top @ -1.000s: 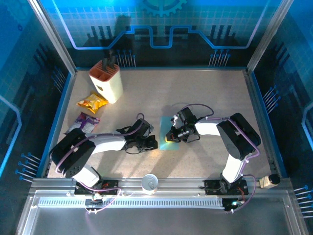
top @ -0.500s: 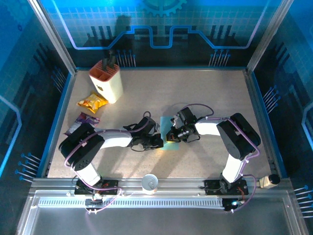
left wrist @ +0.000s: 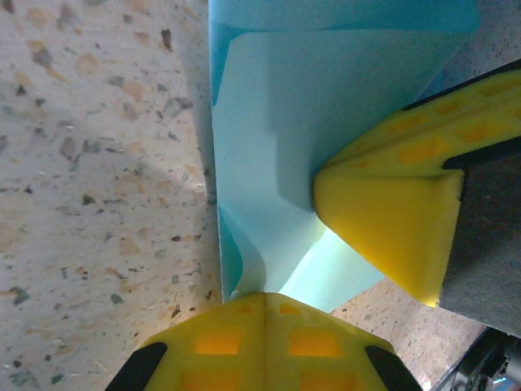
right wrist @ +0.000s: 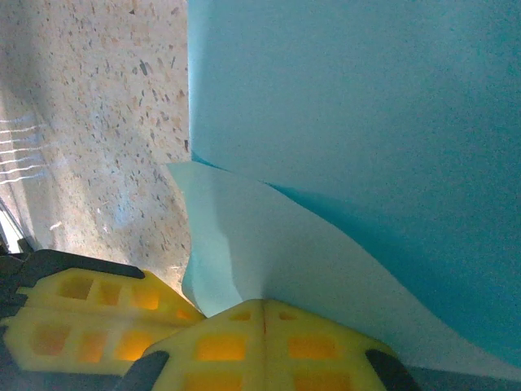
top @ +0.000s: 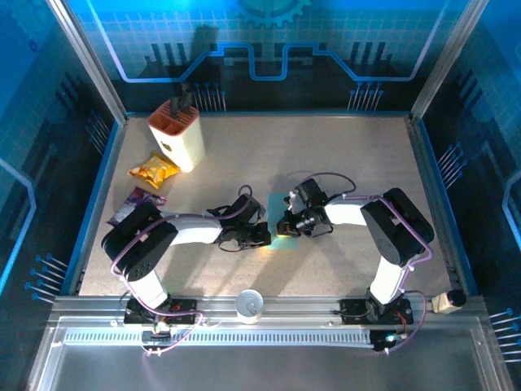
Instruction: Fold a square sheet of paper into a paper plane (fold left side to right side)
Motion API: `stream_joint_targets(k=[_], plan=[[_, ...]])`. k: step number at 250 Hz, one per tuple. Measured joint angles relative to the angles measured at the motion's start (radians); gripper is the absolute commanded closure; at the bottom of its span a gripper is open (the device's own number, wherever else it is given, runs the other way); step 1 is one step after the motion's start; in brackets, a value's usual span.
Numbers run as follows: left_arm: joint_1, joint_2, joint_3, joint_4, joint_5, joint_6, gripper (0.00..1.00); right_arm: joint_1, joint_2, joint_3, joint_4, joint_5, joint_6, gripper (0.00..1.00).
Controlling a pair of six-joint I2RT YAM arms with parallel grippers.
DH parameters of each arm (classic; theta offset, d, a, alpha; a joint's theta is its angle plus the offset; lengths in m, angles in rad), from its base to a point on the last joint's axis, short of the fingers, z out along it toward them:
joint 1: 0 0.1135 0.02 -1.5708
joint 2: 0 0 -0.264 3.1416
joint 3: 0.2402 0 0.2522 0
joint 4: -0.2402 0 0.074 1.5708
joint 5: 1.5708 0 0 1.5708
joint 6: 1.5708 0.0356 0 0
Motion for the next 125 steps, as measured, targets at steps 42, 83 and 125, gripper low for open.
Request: stream_joint_targets(k=[42,83,125], plan=[[-0.004,0.0,0.0,0.0,-0.004,0.0,1.0,0.0,-0.003,0.003,-0.009,0.002,-0.007,1.0],[-0.018,0.0,-0.001,0.003,-0.027,0.0,1.0,0.0,-0.04,0.002,-0.064,0.039,-0.015,1.0],[-0.029,-0.009,-0.026,0.042,-0.044,-0.02,1.0,0.001,-0.155,-0.035,-0.095,0.088,-0.014,1.0]])
